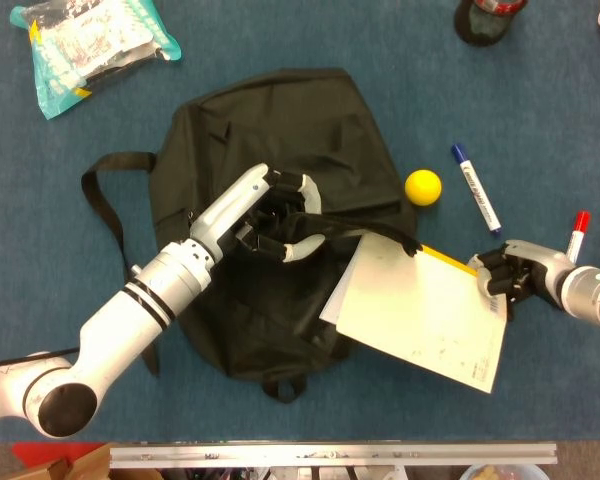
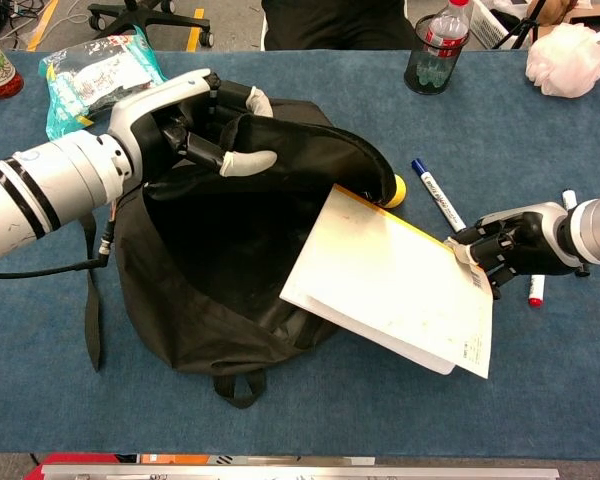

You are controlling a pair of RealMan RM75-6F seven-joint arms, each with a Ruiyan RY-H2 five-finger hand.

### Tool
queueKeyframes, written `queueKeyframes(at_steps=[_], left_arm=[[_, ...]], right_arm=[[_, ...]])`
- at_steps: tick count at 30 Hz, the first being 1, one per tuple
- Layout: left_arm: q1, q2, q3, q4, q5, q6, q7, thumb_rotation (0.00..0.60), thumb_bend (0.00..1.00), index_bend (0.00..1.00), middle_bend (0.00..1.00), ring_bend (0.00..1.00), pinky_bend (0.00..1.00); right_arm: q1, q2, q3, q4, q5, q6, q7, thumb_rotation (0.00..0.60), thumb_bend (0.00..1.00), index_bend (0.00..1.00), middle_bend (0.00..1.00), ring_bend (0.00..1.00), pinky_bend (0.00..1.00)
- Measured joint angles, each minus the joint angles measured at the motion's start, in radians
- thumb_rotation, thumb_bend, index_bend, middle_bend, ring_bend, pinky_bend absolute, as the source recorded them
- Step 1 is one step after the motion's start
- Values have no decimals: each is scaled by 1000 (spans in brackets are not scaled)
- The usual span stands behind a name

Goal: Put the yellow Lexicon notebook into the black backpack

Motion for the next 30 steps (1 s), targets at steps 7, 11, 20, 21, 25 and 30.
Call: queueKeyframes(at_steps=[7,11,20,21,25,30], left_arm=[[-1,-2,13,-6,14,-4,2,600,316,623,646,640,822],[-1,-1,17,-12,21,-2,4,600,316,623,646,640,822],[-1,1,29,-20,39,-2,5,600,316,623,646,640,821],[-1,1,30,-21,41,-2,5,600,316,623,646,640,821],[-1,4,36,-25,47,-3,5,600,316,624,646,640,821],[1,6,41,-27,53,-1,3,600,316,625,646,640,817]], right_arm=[[85,-29,-73,13,63,-3,-9,600,719,765,688,542,724],[130,-57,-111,24,109,-16,-2,600,720,765,688,542,724],[180,-86,-119,40,200,-21,65,600,720,765,688,542,724],[184,-87,-117,41,209,-21,73,600,720,765,688,542,724],[191,-89,-99,49,237,-25,105,600,721,765,687,542,724],[181,-81,-67,53,247,-16,131,600,720,765,676,542,724]])
